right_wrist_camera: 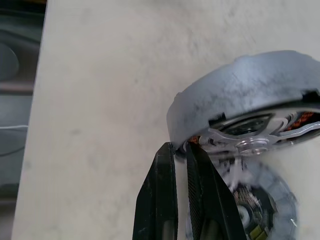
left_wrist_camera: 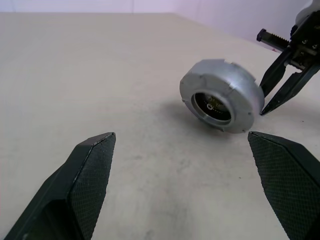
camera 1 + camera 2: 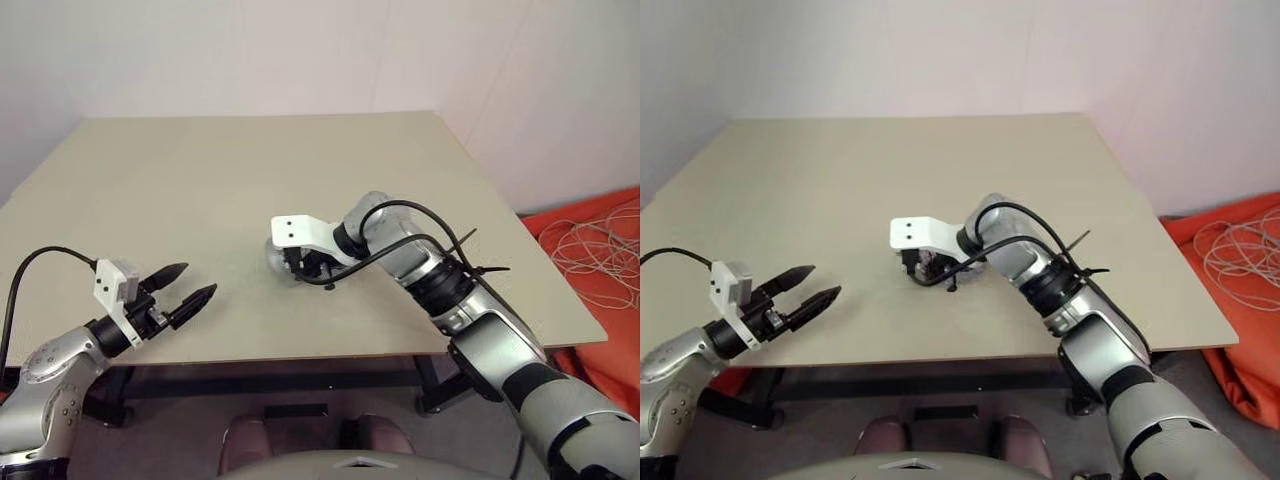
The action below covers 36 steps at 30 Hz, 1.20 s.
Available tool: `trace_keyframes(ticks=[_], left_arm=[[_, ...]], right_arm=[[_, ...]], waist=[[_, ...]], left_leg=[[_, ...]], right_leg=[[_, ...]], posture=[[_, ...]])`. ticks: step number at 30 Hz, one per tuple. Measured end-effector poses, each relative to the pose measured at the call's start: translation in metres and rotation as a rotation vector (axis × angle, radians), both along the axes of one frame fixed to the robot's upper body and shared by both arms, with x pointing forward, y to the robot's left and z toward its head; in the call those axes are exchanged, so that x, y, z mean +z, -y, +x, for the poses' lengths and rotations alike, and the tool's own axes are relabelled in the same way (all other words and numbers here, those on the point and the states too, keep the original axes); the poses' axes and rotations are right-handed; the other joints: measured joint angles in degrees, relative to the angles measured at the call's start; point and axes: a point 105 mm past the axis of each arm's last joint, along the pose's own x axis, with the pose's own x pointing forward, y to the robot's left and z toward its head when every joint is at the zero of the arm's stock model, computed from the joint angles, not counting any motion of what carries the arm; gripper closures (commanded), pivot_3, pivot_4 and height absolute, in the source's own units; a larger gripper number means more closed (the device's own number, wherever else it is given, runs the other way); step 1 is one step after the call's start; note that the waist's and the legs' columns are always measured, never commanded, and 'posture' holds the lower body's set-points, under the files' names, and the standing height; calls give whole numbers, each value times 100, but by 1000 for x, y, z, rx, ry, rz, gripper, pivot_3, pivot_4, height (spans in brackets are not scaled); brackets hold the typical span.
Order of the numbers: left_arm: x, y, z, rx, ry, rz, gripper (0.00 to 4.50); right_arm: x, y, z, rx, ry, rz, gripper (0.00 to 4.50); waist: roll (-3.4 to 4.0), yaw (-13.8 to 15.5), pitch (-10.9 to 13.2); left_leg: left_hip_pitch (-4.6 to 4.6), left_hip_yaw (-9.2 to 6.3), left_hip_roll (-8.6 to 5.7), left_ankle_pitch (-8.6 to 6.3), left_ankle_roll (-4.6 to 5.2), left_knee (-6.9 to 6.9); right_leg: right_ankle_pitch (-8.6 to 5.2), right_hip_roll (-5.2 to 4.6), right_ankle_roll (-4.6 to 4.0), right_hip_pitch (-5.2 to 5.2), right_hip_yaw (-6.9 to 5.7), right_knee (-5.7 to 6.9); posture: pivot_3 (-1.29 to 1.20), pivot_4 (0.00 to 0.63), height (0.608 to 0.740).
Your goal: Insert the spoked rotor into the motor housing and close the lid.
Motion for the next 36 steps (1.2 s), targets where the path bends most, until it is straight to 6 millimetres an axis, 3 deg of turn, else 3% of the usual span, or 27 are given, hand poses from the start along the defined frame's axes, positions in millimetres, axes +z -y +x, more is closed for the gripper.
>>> trace_keyframes(ticks=[7,15,20,26,30,32,33,36], left_arm=[[0,0,4,-3,2,0,0],[0,1,4,-8,6,5,0],[0,1,4,-8,6,6,0],[0,1,4,-10,7,7,0],[0,3,5,-17,8,6,0],[0,3,5,-19,7,5,0],[0,3,5,-19,7,5,0],[-1,3,5,-18,5,6,0]], right_arm=[[-5,0,0,-15,4,-19,4496],[-4,-19,-10,-55,-75,44,1715],[26,-31,-20,-3,-80,119,25],[90,-46,-31,40,-132,330,25],[148,-44,-6,-29,-19,550,25],[168,-24,22,-148,53,650,25],[168,-14,32,-187,75,662,25],[145,38,67,-368,150,628,25]], waist=[[-1,-6,-1],[0,-2,0],[-1,-2,0],[0,0,0],[-3,5,-2],[-13,18,-8],[-17,22,-10],[-38,56,-21]], left_leg=[[2,0,-1,1,-2,0],[1,0,-1,1,-2,0],[5,0,0,1,-2,-1],[9,0,0,2,-3,0],[14,-1,-3,4,-7,0],[33,-2,-7,4,-7,1],[41,-2,-8,4,-6,1],[52,-3,-18,0,0,-1]], right_leg=[[2,0,-3,1,0,2],[1,0,-2,2,0,1],[0,0,0,4,0,2],[-1,0,2,6,1,3],[-2,-1,4,9,2,4],[-3,-2,5,14,2,-1],[-3,-3,6,26,3,-5],[-4,-11,7,48,3,-14]], posture=[[0,0,740],[0,0,740],[0,0,740],[0,0,740],[0,0,740],[0,0,740],[0,0,740],[0,0,740]])
